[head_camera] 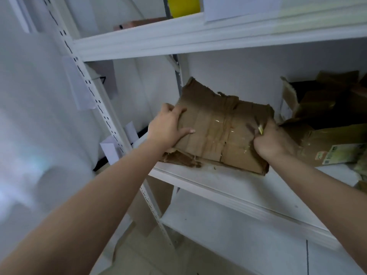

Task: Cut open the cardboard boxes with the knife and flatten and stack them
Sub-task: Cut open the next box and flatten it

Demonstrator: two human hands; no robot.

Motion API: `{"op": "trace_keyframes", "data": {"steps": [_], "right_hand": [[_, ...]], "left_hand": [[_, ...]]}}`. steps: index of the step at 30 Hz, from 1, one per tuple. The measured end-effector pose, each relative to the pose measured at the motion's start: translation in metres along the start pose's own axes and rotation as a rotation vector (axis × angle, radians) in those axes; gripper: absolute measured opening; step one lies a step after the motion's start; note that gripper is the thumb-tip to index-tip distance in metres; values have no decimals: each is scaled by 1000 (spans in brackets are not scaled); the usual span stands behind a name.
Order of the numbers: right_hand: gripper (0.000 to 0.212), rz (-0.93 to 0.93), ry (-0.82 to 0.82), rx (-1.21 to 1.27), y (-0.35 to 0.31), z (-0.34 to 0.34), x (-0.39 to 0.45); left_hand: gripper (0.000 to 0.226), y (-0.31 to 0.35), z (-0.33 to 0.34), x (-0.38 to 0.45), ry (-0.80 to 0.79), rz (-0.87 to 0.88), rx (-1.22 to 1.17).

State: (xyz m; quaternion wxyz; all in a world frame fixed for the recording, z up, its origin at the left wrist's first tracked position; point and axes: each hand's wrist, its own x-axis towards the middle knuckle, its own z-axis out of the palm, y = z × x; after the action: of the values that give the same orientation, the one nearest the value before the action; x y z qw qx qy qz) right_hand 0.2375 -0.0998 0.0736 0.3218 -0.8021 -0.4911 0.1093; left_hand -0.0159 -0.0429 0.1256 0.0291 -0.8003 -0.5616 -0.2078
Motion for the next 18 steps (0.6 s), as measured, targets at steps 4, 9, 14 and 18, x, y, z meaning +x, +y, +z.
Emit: {"op": "trace_keyframes", "data": {"steps": [4, 9, 14, 18], "right_hand": [[67, -6, 4, -66, -56, 19, 25], [67, 52, -26, -95, -110, 66, 40], [65, 87, -52, -122, -122, 115, 48], [57, 159, -216, -120, -98, 152, 47]], "left_hand": [[71, -46, -9, 41, -4, -43, 52], [69, -109, 3, 73, -60, -57, 59], [68, -152, 37, 89, -163, -90, 6], [70, -166, 80, 84, -315, -134, 39]]}}
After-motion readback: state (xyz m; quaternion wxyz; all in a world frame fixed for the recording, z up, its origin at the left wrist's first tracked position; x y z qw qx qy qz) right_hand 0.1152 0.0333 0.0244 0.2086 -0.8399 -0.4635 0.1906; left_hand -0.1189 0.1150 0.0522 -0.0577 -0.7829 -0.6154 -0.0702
